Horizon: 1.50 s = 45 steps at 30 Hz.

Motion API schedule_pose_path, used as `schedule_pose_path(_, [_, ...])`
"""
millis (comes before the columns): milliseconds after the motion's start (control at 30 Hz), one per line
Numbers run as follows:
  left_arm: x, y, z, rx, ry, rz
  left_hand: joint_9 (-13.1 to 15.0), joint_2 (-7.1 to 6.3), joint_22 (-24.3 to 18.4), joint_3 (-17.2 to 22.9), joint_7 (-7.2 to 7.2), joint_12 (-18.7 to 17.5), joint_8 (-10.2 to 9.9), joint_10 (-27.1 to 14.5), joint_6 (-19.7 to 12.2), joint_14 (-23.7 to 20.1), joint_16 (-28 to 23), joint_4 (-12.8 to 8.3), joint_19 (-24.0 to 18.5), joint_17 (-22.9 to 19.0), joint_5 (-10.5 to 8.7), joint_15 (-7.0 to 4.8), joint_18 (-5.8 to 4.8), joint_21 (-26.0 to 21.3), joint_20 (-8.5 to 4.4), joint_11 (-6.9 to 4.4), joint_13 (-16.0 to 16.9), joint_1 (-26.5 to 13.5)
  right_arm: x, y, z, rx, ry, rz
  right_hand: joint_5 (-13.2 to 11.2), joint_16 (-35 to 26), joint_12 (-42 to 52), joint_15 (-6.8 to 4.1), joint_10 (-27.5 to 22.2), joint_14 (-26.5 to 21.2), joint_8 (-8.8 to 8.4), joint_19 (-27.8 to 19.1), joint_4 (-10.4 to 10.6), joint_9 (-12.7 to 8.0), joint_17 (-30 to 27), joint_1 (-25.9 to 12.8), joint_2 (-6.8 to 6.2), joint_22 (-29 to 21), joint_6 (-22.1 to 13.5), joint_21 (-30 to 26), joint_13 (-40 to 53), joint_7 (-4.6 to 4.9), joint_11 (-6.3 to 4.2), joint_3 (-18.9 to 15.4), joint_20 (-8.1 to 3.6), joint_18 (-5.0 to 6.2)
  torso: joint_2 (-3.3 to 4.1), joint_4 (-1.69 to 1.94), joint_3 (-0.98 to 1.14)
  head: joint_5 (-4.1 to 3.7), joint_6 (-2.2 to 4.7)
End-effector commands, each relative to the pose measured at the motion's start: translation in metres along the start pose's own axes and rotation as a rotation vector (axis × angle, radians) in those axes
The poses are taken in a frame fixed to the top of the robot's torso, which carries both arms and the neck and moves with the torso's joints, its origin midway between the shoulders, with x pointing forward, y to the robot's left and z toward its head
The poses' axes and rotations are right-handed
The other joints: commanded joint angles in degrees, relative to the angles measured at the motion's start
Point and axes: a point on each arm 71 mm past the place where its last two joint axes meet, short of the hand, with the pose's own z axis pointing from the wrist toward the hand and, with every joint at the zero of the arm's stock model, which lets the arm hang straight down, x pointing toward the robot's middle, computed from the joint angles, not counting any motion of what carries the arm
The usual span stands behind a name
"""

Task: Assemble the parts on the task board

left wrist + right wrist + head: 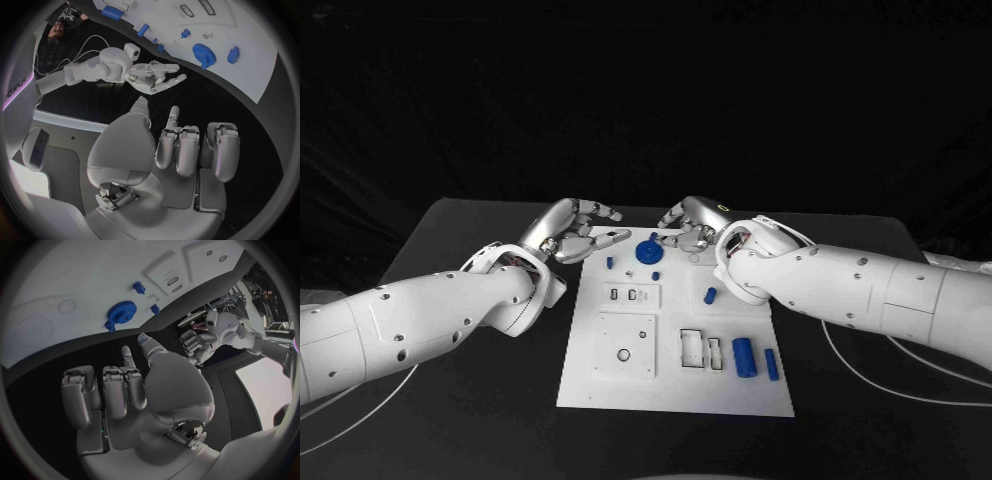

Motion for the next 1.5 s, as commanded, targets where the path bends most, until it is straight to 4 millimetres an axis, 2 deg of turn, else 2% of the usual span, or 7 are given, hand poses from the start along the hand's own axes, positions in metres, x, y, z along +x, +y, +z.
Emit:
schedule_pose_path(33, [0.002,-0.002,0.002,0.016,0.003,-0.001,0.02,0.69,15.10,-0.19,0.10,0.14,-0.22,6.06,0.47,5.97,0.15,0.00,6.03,15.09,0.29,-0.34,-0.43,0.14,0.24,-0.11,15.07,0.03,-0.022,-0.002,-0.009,-0.042,-0.082,0.033,0.33,0.23,0.16,-0.04,5.90,6.07,0.08,6.00,0.74,0.11,15.08,-1.39,-0.37,15.09,0.61,0.26,15.07,0.11,-0.02,-0.32,-0.29,-0.39,-0.05,-0.05,-0.05,-0.35,-0.03])
schedule_pose_path(267, [0.002,-0.001,0.003,0.015,0.003,0.003,0.02,0.69,15.10,-0.19,0.10,0.14,-0.22,6.06,0.47,5.97,0.15,0.00,6.03,15.09,0.29,-0.34,-0.43,0.14,0.24,-0.11,15.07,0.03,-0.051,-0.026,-0.034,-0.012,-0.048,0.040,0.10,0.23,0.16,-0.05,5.90,6.07,-1.16,6.00,1.24,-0.15,15.08,-2.66,-1.34,15.09,-0.59,0.26,15.07,-0.14,-0.19,-0.92,-0.24,-0.39,-0.40,-0.32,-0.09,-0.63,-0.14])
schedule_pose_path(433, [0.003,0.000,0.003,0.014,0.005,0.003,0.02,0.69,15.10,-0.19,0.10,0.14,-0.22,6.06,0.47,5.97,0.15,0.00,6.03,15.09,0.29,-0.34,-0.43,0.14,0.24,-0.11,15.07,0.03,-0.060,-0.050,-0.054,0.042,-0.017,0.046,-1.96,0.23,0.16,-0.22,5.90,6.07,-1.55,6.00,1.01,-0.17,15.08,-1.57,-0.07,15.09,-0.42,0.26,15.07,-0.36,-0.39,-0.01,-0.38,-0.39,-0.47,-0.46,0.08,-0.96,0.00])
schedule_pose_path(700, [0.005,0.004,0.001,0.008,0.008,0.004,0.02,0.74,15.10,-0.31,0.10,0.14,-0.25,6.06,0.53,5.97,0.15,-0.01,6.03,15.09,0.31,-0.35,-0.43,0.14,0.23,-0.12,15.07,0.06,-0.063,-0.090,-0.086,0.138,-0.003,0.073,-8.42,0.23,0.16,-0.11,5.90,6.07,-2.16,6.00,1.36,-0.22,15.08,-0.30,1.38,15.09,-0.03,0.26,15.07,-0.14,-0.18,0.32,-0.33,-0.39,-0.64,-0.83,0.41,-1.77,0.06])
schedule_pose_path(833, [0.006,0.006,0.000,0.003,0.010,0.004,0.02,0.74,15.10,-0.31,0.10,0.14,-0.25,6.06,0.53,5.97,0.15,-0.01,6.03,15.09,0.31,-0.35,-0.43,0.14,0.23,-0.12,15.07,0.06,-0.064,-0.109,-0.096,0.186,0.000,0.083,-10.92,0.23,0.16,-0.14,5.90,6.07,-2.54,6.00,1.43,-0.43,15.08,0.71,1.78,15.09,-0.81,0.26,15.07,-0.35,-0.35,0.21,-0.31,-0.39,-0.85,-1.03,0.58,-2.96,0.00])
schedule_pose_path(1067, [0.007,0.008,-0.002,-0.002,0.013,0.003,0.02,0.74,15.10,-0.31,0.10,0.14,-0.25,6.06,0.53,5.97,0.15,-0.01,6.03,15.09,0.31,-0.35,-0.43,0.14,0.23,-0.12,15.07,0.06,-0.058,-0.132,-0.103,0.245,0.027,0.085,-11.68,0.23,0.16,-0.33,5.90,6.07,-2.65,6.00,1.27,-0.71,15.08,1.85,1.84,15.09,-1.92,0.26,15.07,-0.75,-0.68,0.03,-0.43,-0.39,-0.94,-1.29,0.83,-3.87,0.13])
schedule_pose_path(1500, [0.007,0.010,-0.004,-0.007,0.013,0.003,0.01,0.77,15.10,-0.35,0.10,0.14,-0.28,6.06,0.53,5.97,0.15,-0.01,6.03,15.09,0.31,-0.36,-0.43,0.14,0.22,-0.12,15.07,0.09,-0.038,-0.138,-0.095,0.267,0.074,0.075,-11.62,0.23,0.16,-1.02,5.90,6.07,-2.62,6.00,1.15,-1.70,15.08,3.87,2.17,15.09,-5.59,0.26,15.07,-1.66,-1.63,-0.48,-1.00,-0.39,-0.91,-1.04,0.63,-4.57,0.07])
